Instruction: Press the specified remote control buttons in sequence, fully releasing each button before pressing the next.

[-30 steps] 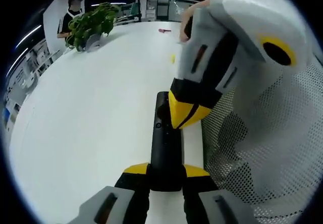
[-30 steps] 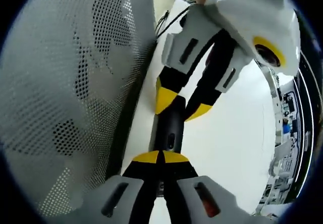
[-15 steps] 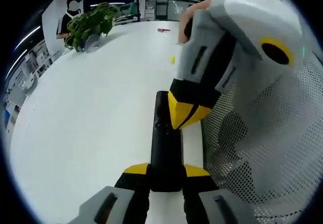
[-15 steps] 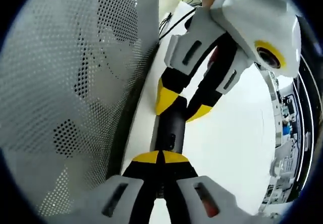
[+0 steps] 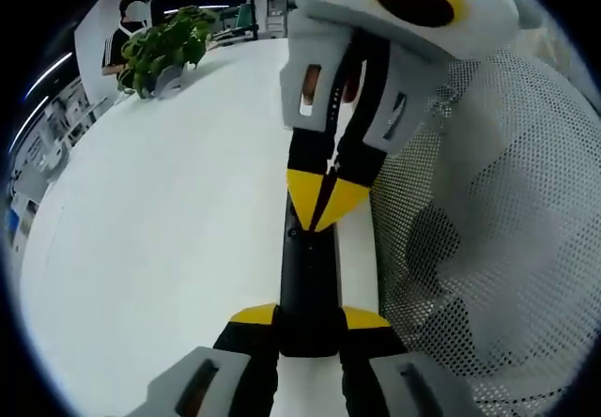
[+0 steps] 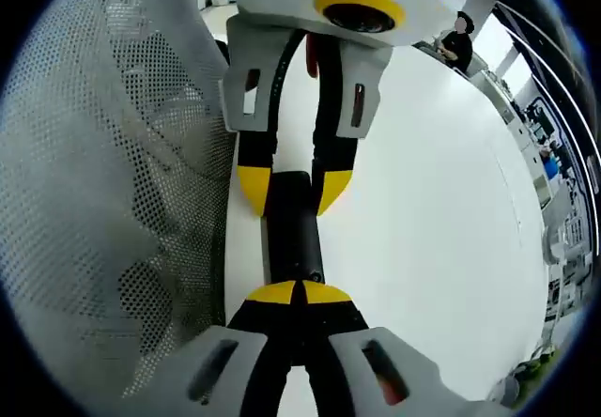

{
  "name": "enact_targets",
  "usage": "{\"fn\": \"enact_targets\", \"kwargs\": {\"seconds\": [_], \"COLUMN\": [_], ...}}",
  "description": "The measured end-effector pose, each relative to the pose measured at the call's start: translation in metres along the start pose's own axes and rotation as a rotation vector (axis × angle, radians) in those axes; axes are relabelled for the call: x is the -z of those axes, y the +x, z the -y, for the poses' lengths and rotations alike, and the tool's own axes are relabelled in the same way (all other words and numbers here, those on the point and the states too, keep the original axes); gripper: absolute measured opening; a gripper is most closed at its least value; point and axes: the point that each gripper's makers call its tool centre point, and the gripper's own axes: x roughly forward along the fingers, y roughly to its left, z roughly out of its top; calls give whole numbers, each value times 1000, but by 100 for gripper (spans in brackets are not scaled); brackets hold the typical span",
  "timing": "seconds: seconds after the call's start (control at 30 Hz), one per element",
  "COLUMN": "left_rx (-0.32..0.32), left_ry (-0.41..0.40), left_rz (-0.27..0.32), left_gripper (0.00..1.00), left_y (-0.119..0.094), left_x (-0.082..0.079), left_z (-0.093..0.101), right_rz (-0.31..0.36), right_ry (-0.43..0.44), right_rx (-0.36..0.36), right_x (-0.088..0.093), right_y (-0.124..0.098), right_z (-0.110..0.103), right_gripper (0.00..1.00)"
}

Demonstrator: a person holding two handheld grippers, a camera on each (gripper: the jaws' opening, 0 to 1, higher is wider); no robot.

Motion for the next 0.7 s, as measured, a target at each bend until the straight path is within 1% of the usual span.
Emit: {"fn": "enact_targets", "kwargs": {"seconds": [0.1, 0.2, 0.23, 0.33, 0.43, 0.5, 0.53, 0.6, 0.63, 0.7], "left_rx": [1, 2, 3, 6, 9, 10, 11, 12, 13, 14], "left_ry": [-1, -2, -2, -12, -17, -19, -21, -25, -29, -30], "left_rz": [2, 4, 4, 13, 16, 18, 20, 25, 29, 34], "left_gripper": [24, 24, 24, 24, 24, 24, 24, 24, 24, 24], "left_y": [0, 0, 0, 0, -1, 0, 0, -1, -1, -1], "left_x": [0, 0, 0, 0, 0, 0, 0, 0, 0, 0], "left_z": [0, 0, 0, 0, 0, 0, 0, 0, 0, 0], "right_rz": [-3, -12, -30, -86, -132, -154, -160, -142, -135, -81], "right_ry": [12, 67, 96, 195, 174, 211, 251, 304, 318, 372], "right_rx": [-15, -58, -83, -124, -135, -145, -157, -178, -182, -193], "right_x": [1, 2, 2, 5, 4, 5, 5, 4, 4, 4], "right_y": [1, 3, 4, 6, 9, 9, 9, 8, 8, 6], "right_z": [1, 2, 2, 3, 5, 5, 5, 4, 4, 4], "right_gripper": [0, 0, 0, 0, 0, 0, 0, 0, 0, 0]}}
